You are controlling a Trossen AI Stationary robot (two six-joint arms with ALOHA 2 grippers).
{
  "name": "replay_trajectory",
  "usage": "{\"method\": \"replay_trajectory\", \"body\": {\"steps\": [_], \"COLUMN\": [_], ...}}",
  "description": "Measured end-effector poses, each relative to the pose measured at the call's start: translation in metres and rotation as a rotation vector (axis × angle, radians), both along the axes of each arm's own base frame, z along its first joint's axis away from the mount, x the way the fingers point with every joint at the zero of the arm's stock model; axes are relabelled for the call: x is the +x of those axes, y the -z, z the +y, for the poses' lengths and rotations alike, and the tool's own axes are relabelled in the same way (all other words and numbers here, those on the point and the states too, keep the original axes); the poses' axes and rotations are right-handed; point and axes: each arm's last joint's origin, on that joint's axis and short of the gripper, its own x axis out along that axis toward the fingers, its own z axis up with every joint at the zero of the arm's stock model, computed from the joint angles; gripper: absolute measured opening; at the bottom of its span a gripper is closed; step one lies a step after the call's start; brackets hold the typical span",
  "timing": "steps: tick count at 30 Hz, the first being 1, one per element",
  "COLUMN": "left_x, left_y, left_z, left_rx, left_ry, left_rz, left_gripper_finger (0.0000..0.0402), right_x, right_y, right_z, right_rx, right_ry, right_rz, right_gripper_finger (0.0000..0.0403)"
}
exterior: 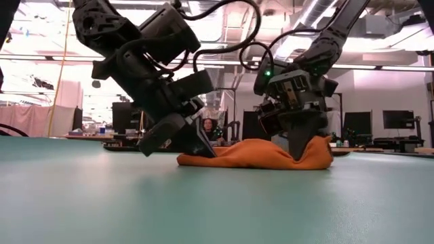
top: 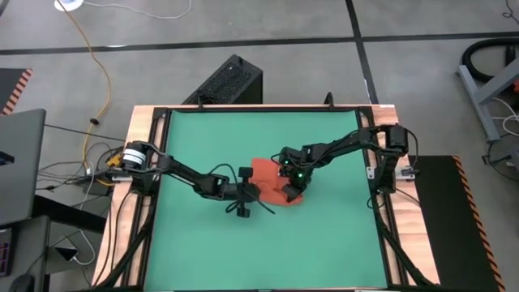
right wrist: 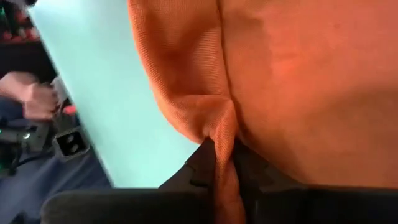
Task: Roll towel
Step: Roll the orange towel
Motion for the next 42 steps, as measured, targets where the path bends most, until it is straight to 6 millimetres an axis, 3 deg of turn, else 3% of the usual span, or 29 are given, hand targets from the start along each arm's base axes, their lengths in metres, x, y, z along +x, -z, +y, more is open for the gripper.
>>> {"method": "replay_trajectory", "body": {"steps": [7, 13, 33, 42], "left_x": [-0.011, -0.011, -0.011, -0.011], "left_y": [0.009, 0.01, 0.011, 0.011], "left_z": [0.001, 0.001, 0.002, 0.002], "left_rx": [-0.018, -0.013, -0.018, -0.023], "left_ry": [-0.018, -0.011, -0.016, -0.013], "left_rz": [0.018, 0.015, 0.014, 0.015], "left_gripper_finger": [0.0, 0.0, 0.0, 0.0], "right_x": [-0.003, -0.011, -0.02, -0.023], "right_y": [-0.025, -0.04, -0.037, -0.05], "right_z": [-0.005, -0.005, -0.006, -0.009], "right_rx": [-0.198, -0.254, -0.399, -0.419], "right_ry": [0.076, 0.06, -0.027, -0.039], "right_rz": [-0.055, -0.071, -0.011, -0.01], "right_gripper_finger": [0.0061, 0.0061, 0.0064, 0.0124]}}
